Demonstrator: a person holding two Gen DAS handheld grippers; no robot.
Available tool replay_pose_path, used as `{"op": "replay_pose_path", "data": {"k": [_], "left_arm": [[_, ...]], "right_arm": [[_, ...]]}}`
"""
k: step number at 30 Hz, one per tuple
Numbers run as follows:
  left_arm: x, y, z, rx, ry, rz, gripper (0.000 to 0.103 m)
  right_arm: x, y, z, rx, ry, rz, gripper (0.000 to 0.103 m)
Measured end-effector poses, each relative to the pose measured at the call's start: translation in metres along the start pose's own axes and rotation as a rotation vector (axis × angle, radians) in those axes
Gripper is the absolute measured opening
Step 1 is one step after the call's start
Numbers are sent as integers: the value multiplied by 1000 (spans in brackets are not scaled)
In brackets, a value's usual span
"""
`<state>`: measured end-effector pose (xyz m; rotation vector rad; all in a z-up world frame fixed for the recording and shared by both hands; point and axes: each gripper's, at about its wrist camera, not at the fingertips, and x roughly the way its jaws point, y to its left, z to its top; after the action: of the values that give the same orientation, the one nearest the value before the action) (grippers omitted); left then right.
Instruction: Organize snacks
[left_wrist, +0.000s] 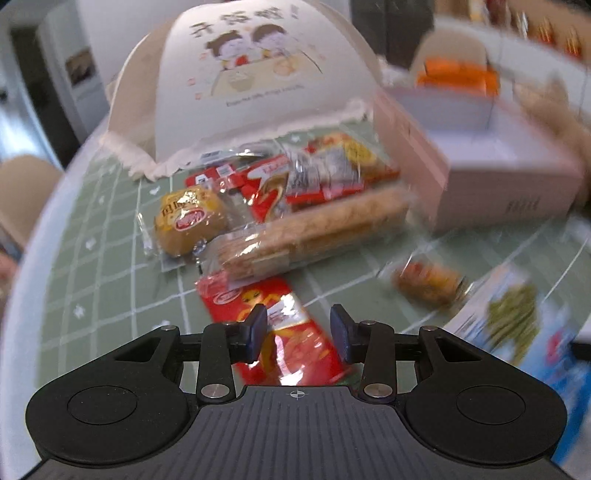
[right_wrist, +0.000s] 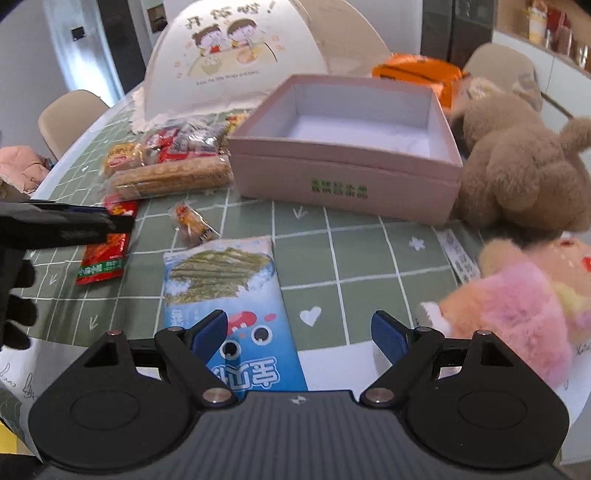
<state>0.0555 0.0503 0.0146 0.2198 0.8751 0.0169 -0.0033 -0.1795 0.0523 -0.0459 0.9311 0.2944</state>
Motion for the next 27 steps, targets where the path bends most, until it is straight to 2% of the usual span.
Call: {"op": "replay_pose_path", "data": {"k": [3, 8, 11, 15, 17, 18, 19, 20, 21, 22, 24, 27], "left_arm": [[-3, 1, -12, 58, 2, 31, 46], [-18, 31, -32, 4, 25, 22, 48], [-29, 50, -35, -64, 10, -41, 47], [-23, 62, -23, -62, 13, -38, 43], [-14, 64, -17, -61, 37, -109, 43], [-9, 63, -16, -58, 53, -156, 56], [-7, 62, -13, -36, 56, -195, 63], [-5, 61, -11, -15, 66, -235, 75], [-5, 61, -9, -12, 77, -262, 79], [-4, 64, -6, -25, 81, -271, 78], [-5, 68, -5, -50, 74, -239, 73], [-2, 73, -6, -51, 81, -126, 75]], "right_arm": [[2, -2, 1, 7, 4, -5, 86], [6, -7, 3, 37, 8, -4, 86], [7, -9, 1, 48, 7, 0, 86], [10, -9, -3, 58, 26, 8, 86], [8, -9, -7, 57, 28, 6, 86], [7, -10, -8, 59, 28, 4, 86], [6, -11, -9, 63, 28, 0, 86], [5, -13, -10, 67, 30, -3, 86], [4, -14, -11, 73, 30, -7, 86], [3, -16, -12, 77, 30, -10, 86], [0, -17, -13, 79, 24, -18, 86], [-3, -14, -12, 46, 14, -21, 86]]}}
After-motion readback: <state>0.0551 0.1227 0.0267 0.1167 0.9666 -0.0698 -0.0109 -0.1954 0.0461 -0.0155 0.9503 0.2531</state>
